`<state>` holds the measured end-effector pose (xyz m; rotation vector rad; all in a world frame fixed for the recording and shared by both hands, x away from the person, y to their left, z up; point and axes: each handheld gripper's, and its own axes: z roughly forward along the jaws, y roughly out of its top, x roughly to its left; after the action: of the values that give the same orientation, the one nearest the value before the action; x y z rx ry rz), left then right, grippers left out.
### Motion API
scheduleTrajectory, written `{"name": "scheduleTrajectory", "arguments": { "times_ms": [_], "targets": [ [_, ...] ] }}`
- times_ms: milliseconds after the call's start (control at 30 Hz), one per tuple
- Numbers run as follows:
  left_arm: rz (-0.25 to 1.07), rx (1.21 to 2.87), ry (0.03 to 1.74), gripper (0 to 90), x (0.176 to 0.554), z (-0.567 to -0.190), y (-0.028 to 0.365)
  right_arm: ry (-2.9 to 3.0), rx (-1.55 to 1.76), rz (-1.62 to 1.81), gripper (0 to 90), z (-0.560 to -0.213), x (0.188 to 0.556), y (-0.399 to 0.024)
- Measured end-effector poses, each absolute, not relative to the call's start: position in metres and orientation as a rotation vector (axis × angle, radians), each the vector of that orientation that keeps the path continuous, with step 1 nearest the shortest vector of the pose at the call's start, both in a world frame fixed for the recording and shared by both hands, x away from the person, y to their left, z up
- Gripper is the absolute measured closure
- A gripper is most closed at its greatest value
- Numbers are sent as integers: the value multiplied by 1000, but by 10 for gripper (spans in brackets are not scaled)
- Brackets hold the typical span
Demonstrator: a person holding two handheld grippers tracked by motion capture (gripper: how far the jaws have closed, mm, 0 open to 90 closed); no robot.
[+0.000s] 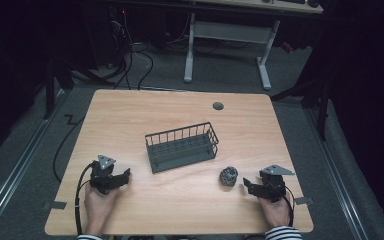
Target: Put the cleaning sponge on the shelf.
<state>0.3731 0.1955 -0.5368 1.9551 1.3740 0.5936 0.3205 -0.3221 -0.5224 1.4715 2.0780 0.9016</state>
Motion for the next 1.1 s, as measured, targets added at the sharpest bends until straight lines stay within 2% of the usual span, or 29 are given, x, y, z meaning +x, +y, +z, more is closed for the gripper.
{"name": "scheduleTrajectory", "arguments": {
  "times_ms": [500,800,1100],
  "targets": [
    [591,1959,1369,247,373,-537,195,2188,1344,969,240,-512,296,-293],
    [591,1958,1366,245,373,-537,195,2230,1289,988,221,-505,308,-272],
    [591,1958,1366,244,373,-537,195,2261,1317,956,207,-512,326,-261]
  ]
}}
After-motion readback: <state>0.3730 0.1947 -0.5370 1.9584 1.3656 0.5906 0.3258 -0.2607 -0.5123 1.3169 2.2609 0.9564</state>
